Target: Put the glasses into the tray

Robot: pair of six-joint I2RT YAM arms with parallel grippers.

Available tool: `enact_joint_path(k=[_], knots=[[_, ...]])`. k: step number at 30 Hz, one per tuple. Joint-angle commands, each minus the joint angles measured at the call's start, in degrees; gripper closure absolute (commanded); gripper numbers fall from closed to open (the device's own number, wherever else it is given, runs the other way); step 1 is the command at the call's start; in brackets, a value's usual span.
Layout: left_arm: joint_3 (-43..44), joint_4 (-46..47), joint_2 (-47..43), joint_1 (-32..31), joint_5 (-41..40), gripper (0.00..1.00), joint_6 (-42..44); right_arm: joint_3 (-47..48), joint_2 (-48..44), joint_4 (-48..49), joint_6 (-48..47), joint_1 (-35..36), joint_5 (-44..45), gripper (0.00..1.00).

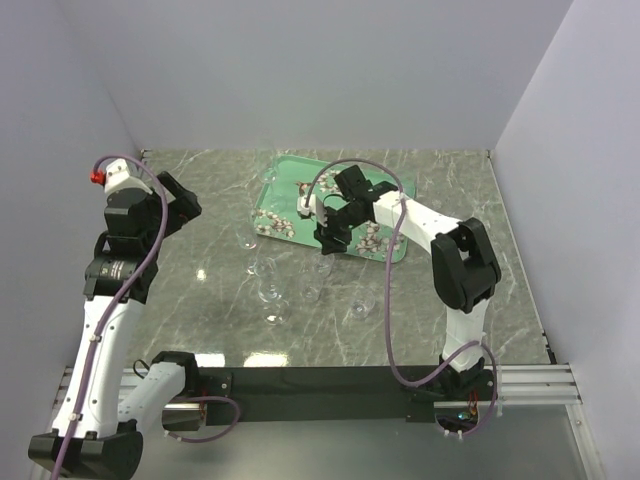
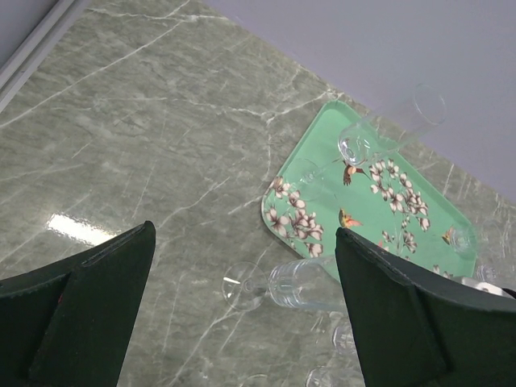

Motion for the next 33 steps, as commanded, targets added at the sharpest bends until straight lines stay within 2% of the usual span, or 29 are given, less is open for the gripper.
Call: enact_joint_path(k=[1,4,7,10,12,13,17,25,29,33], knots=[[-0.21,1.10,-1.92,0.32,-0.95,0.00,-1.19,-0.15,0.22,1.79,1.42,1.05,3.24,0.46],[-0.82,1.18,-2.71,0.32,-0.78,0.01,-1.90,0.99,1.45,2.23,3.35,1.49,5.26,0.50],[-1.00,0.92,-3.24,0.32,-0.69,0.01,-2.34,2.83,2.68,1.18,4.06,2.11,6.93,0.58],[-1.00,0.31,-3.86,0.32,-0.95,0.01,-2.34,3.28,3.21,0.21,3.71,2.55,7.55,0.72],[-1.09,0.04,-4.29,0.41,-1.04,0.01,-2.43,3.02,3.12,-0.49,3.01,2.81,7.55,0.78],[-1.09,-0.13,-4.38,0.32,-1.13,0.01,-2.43,2.93,3.04,-0.58,2.83,2.90,7.63,0.84],[-1.53,-0.14,-5.00,0.41,-1.13,0.01,-2.78,2.31,1.55,-0.41,2.66,2.99,7.11,0.99],[-1.35,-0.31,-5.17,0.41,-0.95,0.01,-2.69,9.42,0.31,-1.72,10.21,1.59,3.33,1.00],[-1.61,-0.49,-5.44,0.41,-0.95,0.01,-2.86,14.25,1.19,-1.03,17.75,0.18,2.36,1.00],[-1.88,-0.57,-5.97,0.41,-1.04,0.01,-3.04,19.69,3.29,0.91,26.81,-1.84,5.87,1.00]])
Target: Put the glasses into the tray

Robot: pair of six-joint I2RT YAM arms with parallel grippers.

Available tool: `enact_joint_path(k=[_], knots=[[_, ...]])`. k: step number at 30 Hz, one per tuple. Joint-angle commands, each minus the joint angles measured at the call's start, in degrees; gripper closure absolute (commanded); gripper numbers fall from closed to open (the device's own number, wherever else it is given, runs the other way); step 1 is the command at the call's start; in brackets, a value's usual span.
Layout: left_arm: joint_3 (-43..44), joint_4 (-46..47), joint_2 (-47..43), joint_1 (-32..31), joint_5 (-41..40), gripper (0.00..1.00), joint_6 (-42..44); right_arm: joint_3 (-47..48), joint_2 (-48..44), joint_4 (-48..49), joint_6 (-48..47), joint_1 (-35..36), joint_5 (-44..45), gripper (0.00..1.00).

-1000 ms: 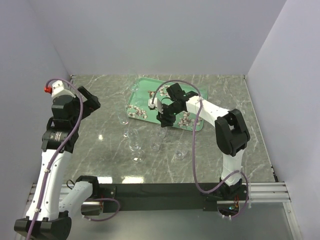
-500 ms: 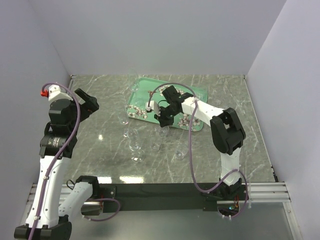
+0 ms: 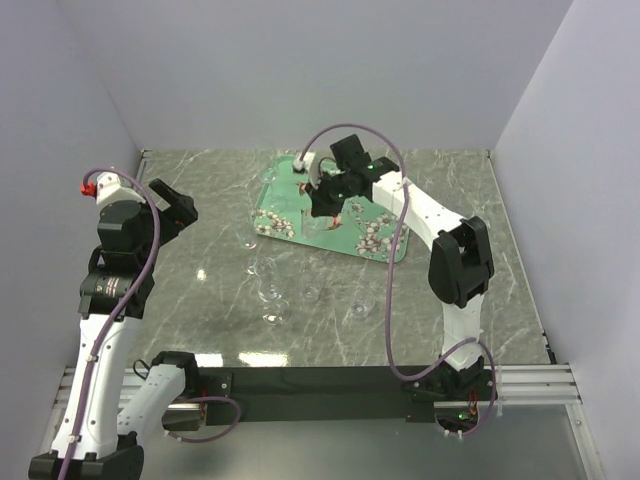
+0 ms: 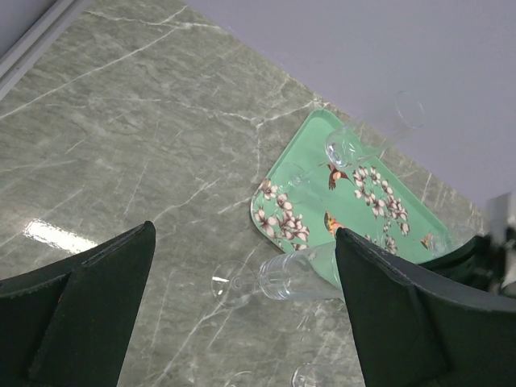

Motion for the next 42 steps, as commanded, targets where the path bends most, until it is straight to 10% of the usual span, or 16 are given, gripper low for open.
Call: enact_joint_path(k=[1,18,38,42], knots=[[-0.22,-0.12,-1.07,0.32,-1.00,0.00,-0.64,5.96,1.22,2.70,11.82,-2.45,4.29,1.00],[-0.57,0.23,-0.28,0.32,-1.09,0.01,-0.99,16.96,12.83,10.26,30.83,-11.07,36.04,1.00],[1.71,0.94,2.80,0.32,0.06,0.01,-0.81,19.77,20.39,13.08,26.52,-15.38,39.92,0.93],[2.07,0.76,2.71,0.32,0.14,0.01,-0.99,20.12,20.83,13.08,26.08,-15.55,39.74,0.79]])
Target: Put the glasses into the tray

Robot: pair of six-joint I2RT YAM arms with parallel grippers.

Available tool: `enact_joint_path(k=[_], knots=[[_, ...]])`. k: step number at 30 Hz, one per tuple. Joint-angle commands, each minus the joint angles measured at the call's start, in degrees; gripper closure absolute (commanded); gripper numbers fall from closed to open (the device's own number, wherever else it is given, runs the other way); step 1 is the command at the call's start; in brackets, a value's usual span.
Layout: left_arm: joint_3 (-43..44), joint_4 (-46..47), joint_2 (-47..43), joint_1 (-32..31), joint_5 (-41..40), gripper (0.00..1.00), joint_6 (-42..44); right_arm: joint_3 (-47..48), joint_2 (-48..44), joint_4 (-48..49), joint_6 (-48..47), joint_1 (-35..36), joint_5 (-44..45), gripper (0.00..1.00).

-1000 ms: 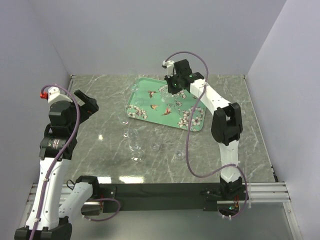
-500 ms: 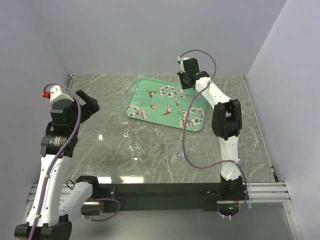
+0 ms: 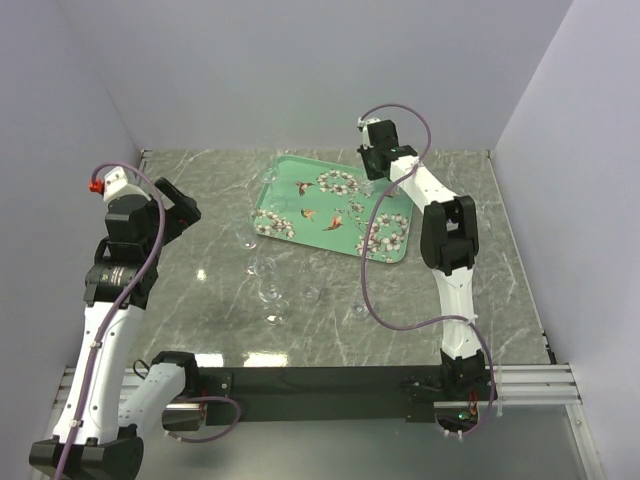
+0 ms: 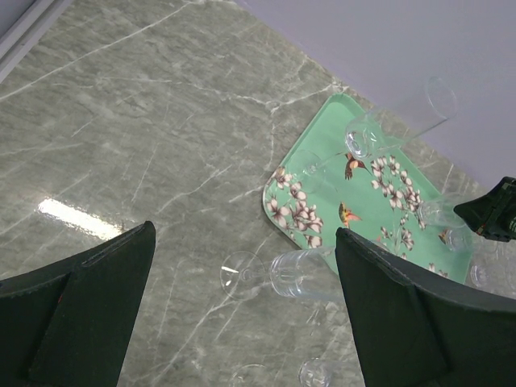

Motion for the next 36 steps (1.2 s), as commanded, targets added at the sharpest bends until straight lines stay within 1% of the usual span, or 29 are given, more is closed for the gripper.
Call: enact_joint_path(k=[1,2,3,5,8,9,12,13,14,18,19,20,21,23,24,26,29,32,34,36], knots=[[2.20,1.72,-0.33,0.21,0.52,0.01,-0.62,2.77,0.96,2.30,-1.17,-0.45,0.46,0.76],[2.20,1.72,-0.42,0.21,0.69,0.01,-0.70,2.76,0.87,2.31,-1.35,-0.54,0.29,0.73],[2.11,1.81,-0.51,0.30,1.22,0.01,-0.79,2.85,0.70,2.22,-1.52,-0.80,0.03,0.67],[2.11,1.72,-0.59,0.21,1.74,0.01,-0.88,2.76,0.35,2.30,-1.88,-0.71,-0.59,0.59],[2.11,2.07,-0.51,0.21,3.50,0.01,-0.79,2.68,-0.62,2.66,-2.58,-1.07,-1.29,0.54],[2.28,2.16,-0.42,0.21,4.03,0.01,-0.45,2.68,-1.41,2.66,-2.75,-1.15,-1.64,0.51],[2.90,2.86,-0.16,0.21,7.27,0.01,0.95,1.62,-3.95,3.53,-3.81,-1.33,-3.40,0.46],[3.07,3.48,-0.15,0.21,9.63,0.01,1.49,0.66,-4.74,3.88,-4.68,-1.33,-4.01,0.45],[3.34,3.83,-0.15,0.30,10.96,0.01,2.01,0.05,-5.45,4.24,-5.04,-1.33,-5.33,0.41],[4.74,4.54,0.63,0.30,16.41,0.01,4.74,-2.94,-10.36,5.65,-7.32,-1.24,-7.88,0.36],[5.09,4.54,1.16,0.21,19.04,0.01,5.09,-3.56,-10.99,5.56,-7.85,-1.24,-8.50,0.36],[5.45,4.54,1.60,0.21,20.37,0.01,5.36,-3.91,-11.69,5.38,-8.38,-1.33,-9.29,0.33],[6.06,4.62,1.95,0.30,22.12,0.00,6.06,-4.18,-13.09,4.69,-9.34,-1.33,-12.60,0.32],[6.59,4.36,3.62,0.21,25.46,0.01,6.50,-5.93,-14.94,3.28,-12.94,-1.33,-15.96,0.30],[7.37,4.10,4.41,0.30,26.52,0.01,6.85,-6.63,-16.78,2.84,-15.65,-1.33,-19.71,0.30],[9.04,2.35,6.78,0.21,28.19,0.01,6.94,-8.48,-19.33,0.99,-17.78,-1.33,-22.99,0.29],[11.33,0.94,9.68,-0.22,29.34,0.01,7.29,-9.71,-21.79,-2.34,-21.12,-1.24,-27.92,0.28],[13.87,-1.17,12.23,-1.98,28.03,0.01,7.99,-11.64,-24.08,-5.24,-23.31,-1.24,-32.83,0.28],[15.64,-3.98,14.94,-4.52,25.14,0.01,8.43,-14.35,-25.57,-6.22,-24.55,-1.24,-36.52,0.27],[18.53,-6.26,16.97,-7.16,22.24,0.01,9.31,-16.74,-28.04,-5.78,-24.73,-1.24,-38.03,0.27]])
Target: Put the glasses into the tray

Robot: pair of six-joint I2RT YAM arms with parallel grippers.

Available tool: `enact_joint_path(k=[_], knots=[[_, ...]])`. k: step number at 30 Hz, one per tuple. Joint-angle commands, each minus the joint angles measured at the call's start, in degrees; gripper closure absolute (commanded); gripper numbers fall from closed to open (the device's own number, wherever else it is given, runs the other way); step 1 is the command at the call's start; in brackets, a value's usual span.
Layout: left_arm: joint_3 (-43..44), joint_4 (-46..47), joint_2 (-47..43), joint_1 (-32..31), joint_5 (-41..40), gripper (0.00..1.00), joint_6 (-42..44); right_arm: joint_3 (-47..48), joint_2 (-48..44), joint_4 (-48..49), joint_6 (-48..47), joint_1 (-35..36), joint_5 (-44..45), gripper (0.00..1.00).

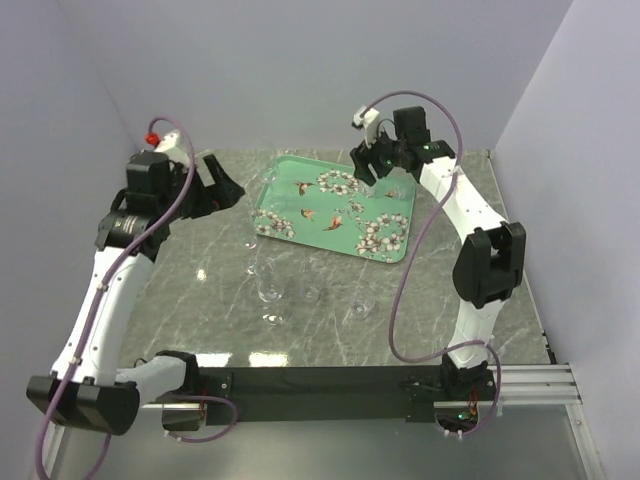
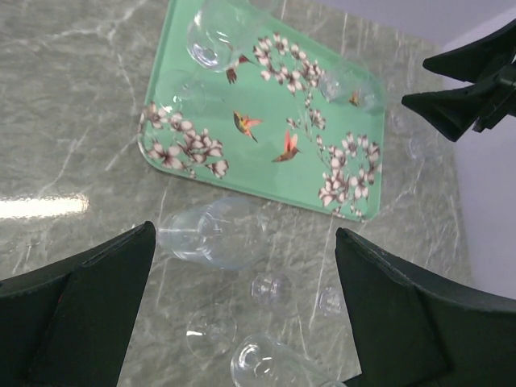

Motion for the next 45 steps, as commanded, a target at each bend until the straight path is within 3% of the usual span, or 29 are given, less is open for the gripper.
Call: enact_joint_path(k=[1,11,19,37,45], knots=[[5.84,-5.26,3.82,-5.56,-5.89,0.00,2.39,-5.39,-4.87,-2.33,-3.09,-0.19,-7.32,0.27],[17.79,-17.83,14.20,-14.02,-22.42,0.01,1.86,-10.51,-9.19,-1.01,-1.69,-0.19,-9.61,0.25],[20.18,-21.19,18.33,-17.27,-26.05,0.03,1.33,-11.39,-9.54,-0.66,-0.80,-0.19,-10.05,0.23],[20.35,-24.44,23.79,-18.77,-30.62,0.30,-0.34,-13.06,-10.24,0.05,1.22,-0.19,-11.02,0.23],[22.28,-25.93,25.28,-19.30,-32.29,0.49,-0.34,-13.59,-10.59,0.14,1.39,-0.19,-11.11,0.23]])
